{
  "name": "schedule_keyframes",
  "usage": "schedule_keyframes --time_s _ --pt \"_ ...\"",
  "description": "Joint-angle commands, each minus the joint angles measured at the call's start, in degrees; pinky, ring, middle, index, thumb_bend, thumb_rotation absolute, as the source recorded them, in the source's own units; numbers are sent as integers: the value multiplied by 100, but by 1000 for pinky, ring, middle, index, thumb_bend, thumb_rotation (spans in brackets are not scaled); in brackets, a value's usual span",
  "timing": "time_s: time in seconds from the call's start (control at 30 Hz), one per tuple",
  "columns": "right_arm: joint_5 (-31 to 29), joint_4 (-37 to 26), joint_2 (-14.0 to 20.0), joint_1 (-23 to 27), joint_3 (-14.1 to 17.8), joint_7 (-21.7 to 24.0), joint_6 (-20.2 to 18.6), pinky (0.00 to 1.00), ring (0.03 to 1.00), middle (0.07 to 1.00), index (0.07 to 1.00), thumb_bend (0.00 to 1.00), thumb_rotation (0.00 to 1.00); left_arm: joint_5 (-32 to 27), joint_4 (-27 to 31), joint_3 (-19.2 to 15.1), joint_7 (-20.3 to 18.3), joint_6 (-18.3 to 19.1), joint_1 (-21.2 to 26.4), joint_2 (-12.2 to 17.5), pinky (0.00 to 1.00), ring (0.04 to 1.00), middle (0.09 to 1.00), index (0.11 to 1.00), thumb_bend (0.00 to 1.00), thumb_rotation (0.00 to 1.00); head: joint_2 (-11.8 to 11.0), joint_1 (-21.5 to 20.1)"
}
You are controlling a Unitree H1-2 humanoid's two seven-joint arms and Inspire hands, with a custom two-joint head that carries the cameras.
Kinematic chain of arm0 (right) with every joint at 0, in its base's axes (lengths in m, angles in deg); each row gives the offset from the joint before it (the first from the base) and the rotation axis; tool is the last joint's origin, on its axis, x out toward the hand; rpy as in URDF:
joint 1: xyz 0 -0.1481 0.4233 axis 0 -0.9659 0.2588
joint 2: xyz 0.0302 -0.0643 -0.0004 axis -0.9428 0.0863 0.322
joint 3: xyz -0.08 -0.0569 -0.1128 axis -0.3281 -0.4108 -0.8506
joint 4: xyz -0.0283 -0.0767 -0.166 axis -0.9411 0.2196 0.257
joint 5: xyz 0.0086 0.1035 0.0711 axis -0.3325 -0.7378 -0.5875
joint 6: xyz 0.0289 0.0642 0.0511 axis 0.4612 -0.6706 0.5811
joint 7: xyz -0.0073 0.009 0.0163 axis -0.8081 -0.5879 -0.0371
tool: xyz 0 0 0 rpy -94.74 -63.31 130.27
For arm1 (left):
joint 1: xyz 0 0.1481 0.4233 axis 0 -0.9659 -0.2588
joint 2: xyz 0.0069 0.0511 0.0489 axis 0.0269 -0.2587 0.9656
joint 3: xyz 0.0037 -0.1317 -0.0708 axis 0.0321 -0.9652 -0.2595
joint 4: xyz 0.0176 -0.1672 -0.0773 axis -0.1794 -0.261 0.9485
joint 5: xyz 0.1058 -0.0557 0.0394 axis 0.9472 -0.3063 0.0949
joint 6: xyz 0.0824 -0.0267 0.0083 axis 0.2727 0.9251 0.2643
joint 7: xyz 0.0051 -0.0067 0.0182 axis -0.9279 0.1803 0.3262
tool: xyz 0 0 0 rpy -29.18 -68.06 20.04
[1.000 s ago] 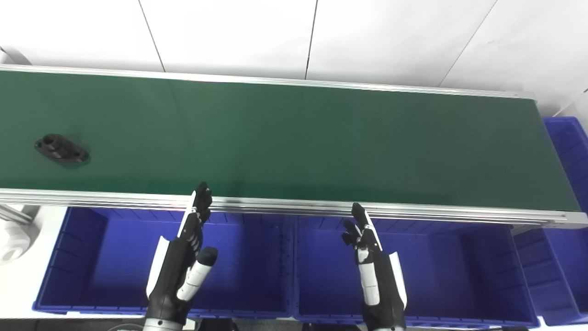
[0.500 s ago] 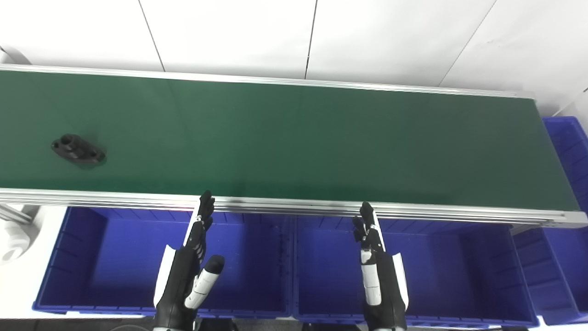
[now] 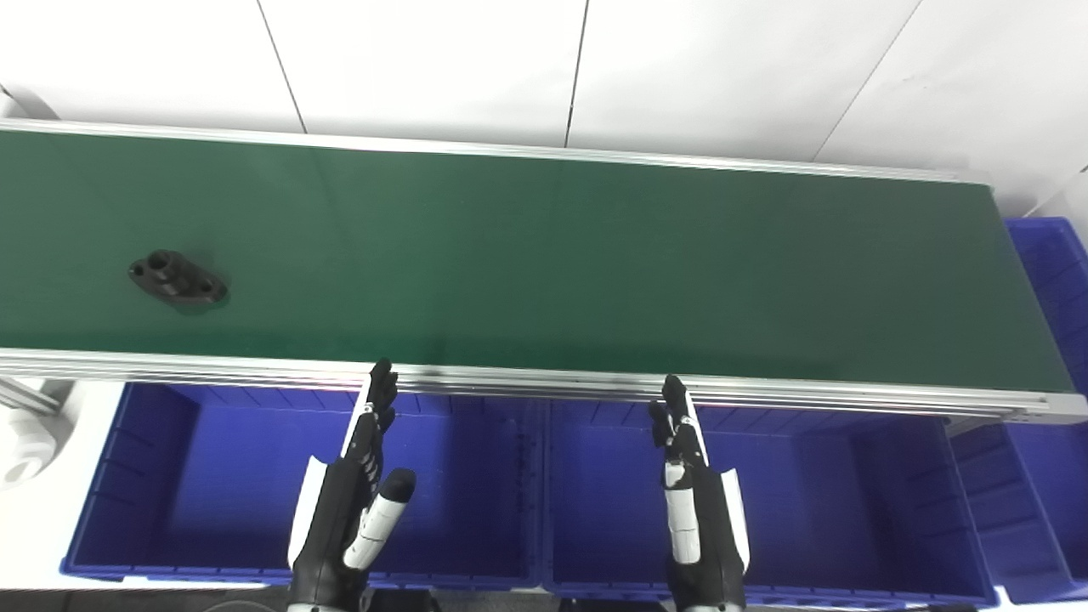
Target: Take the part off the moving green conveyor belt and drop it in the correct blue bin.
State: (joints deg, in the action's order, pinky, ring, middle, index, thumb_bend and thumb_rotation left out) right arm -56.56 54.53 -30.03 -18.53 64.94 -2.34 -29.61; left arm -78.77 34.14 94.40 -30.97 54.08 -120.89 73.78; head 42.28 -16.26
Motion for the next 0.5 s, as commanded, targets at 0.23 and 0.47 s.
schedule_keyframes --time_s 0.23,0.47 --pt "84 18 -171 -36 -33 33 309 977 956 990 987 854 1000 -40 31 -44 30 -135 29 2 1000 1000 1000 1000 824 923 -22 -15" --pt "-40 186 -112 -11 -31 83 547 1000 965 998 994 818 1000 -88 -123 -13 20 -305 14 7 1000 1000 1000 1000 813 905 -354 188"
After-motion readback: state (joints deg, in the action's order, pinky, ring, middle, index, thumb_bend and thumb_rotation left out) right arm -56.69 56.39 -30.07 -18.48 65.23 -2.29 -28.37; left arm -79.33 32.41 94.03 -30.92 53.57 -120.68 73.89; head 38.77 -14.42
